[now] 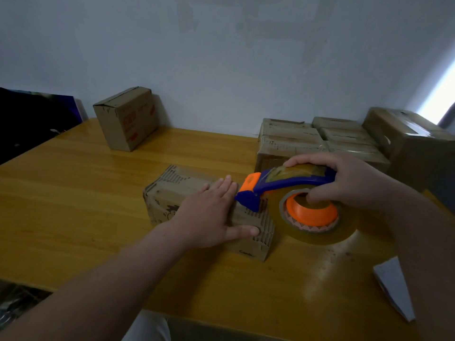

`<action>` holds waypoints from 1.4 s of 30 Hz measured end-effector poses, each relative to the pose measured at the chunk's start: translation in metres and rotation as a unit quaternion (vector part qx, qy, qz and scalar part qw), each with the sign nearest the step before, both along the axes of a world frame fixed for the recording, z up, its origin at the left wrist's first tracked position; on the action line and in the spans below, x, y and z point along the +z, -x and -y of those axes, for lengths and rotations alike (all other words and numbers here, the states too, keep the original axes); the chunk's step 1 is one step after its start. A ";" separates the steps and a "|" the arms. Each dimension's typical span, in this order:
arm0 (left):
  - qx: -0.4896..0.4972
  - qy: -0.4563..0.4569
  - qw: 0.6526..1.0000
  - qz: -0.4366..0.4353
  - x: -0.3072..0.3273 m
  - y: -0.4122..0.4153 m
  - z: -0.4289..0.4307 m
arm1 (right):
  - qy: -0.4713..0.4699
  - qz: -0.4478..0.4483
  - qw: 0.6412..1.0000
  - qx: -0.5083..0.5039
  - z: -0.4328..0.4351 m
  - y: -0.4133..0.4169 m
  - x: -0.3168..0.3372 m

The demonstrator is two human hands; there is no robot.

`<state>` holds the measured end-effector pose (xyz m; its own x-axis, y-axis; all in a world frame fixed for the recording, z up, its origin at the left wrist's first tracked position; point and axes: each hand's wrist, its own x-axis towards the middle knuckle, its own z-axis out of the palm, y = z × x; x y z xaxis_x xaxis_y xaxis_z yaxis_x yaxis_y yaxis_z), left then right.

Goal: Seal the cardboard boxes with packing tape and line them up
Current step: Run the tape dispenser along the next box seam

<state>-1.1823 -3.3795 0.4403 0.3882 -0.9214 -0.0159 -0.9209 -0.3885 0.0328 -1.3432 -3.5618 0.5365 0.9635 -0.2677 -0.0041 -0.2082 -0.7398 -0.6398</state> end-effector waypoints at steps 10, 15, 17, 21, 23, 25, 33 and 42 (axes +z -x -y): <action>-0.046 0.002 0.999 -0.008 0.007 -0.037 -0.011 | 0.000 0.050 0.998 -0.049 -0.026 -0.014 -0.012; -0.054 0.000 0.998 -0.018 0.009 -0.041 -0.013 | -0.012 0.051 0.998 -0.043 -0.025 -0.016 -0.012; -0.053 -0.004 0.998 -0.023 0.008 -0.043 -0.012 | -0.016 0.035 0.999 -0.027 -0.020 -0.009 -0.010; -0.044 -0.025 0.999 -0.009 0.008 -0.045 -0.011 | -0.042 -0.011 0.999 -0.015 -0.008 0.014 -0.008; -0.041 -0.030 0.999 -0.003 0.008 -0.043 -0.011 | -0.053 -0.030 0.998 -0.028 -0.001 0.027 -0.011; -0.040 -0.032 0.999 -0.002 0.008 -0.044 -0.011 | -0.048 -0.042 0.997 -0.030 0.003 0.034 -0.019; -0.039 -0.024 0.999 0.016 0.005 -0.021 -0.004 | -0.094 -0.008 0.994 -0.047 -0.002 0.045 -0.044; -0.051 0.015 0.997 0.060 -0.006 -0.001 0.008 | -0.134 0.023 0.988 -0.067 -0.011 0.048 -0.057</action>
